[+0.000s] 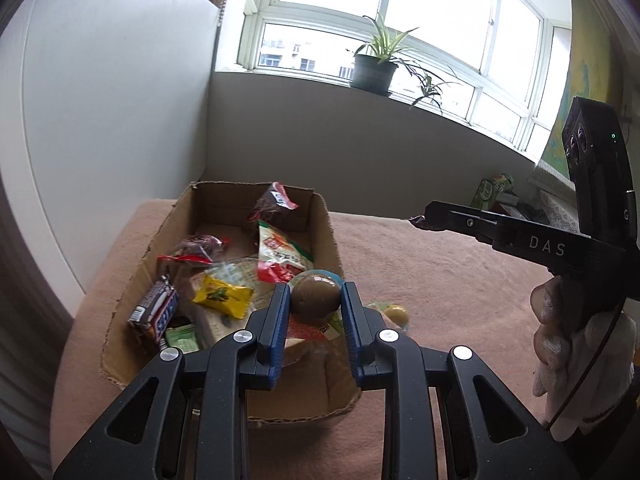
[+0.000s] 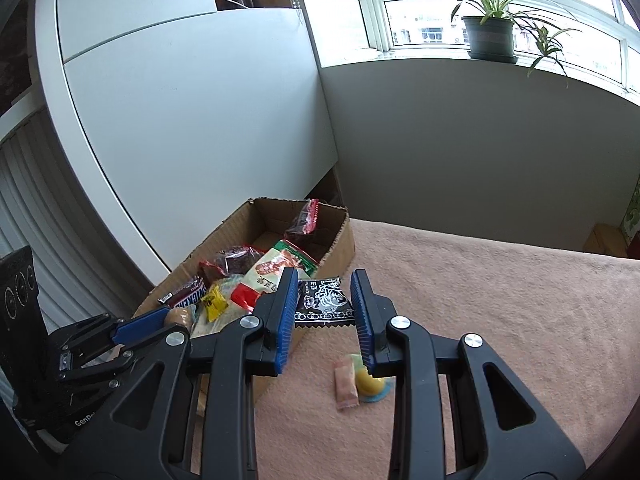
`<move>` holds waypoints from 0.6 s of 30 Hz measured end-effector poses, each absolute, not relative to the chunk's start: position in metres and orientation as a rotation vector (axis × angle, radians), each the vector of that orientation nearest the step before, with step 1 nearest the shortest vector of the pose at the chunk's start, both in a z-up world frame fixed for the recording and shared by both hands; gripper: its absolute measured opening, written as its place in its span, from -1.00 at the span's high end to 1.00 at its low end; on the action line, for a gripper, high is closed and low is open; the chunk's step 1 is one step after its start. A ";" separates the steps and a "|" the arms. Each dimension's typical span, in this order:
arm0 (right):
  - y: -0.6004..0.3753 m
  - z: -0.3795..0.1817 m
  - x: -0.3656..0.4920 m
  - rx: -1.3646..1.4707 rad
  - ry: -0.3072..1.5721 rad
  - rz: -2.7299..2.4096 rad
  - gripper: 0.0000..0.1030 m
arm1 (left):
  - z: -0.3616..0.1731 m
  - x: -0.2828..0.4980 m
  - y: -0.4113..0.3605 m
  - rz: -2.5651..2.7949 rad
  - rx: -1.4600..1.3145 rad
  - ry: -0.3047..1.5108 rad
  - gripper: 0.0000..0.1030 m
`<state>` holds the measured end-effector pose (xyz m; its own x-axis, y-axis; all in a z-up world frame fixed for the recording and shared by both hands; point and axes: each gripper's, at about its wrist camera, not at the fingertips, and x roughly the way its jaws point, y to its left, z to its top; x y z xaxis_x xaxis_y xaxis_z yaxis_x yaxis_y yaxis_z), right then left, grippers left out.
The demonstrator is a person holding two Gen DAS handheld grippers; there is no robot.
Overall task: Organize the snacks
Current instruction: 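Carry the egg candy and black packet into the box and open both grippers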
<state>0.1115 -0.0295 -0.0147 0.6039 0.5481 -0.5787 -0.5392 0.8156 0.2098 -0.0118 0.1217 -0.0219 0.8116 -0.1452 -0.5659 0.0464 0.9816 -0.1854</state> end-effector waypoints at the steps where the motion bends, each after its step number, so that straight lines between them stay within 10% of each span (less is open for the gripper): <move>1: -0.022 -0.016 0.114 0.017 0.675 0.634 0.45 | -0.023 -0.012 0.126 -0.096 -0.169 0.617 0.53; 18: 0.043 -0.043 0.171 0.059 0.749 0.650 0.45 | -0.030 -0.008 0.152 -0.106 -0.208 0.636 0.53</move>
<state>0.1706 0.0433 -0.0434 0.5473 0.5687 -0.6141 -0.5283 0.8038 0.2736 -0.0078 0.1522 -0.0299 0.8002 -0.1620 -0.5774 0.0345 0.9737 -0.2254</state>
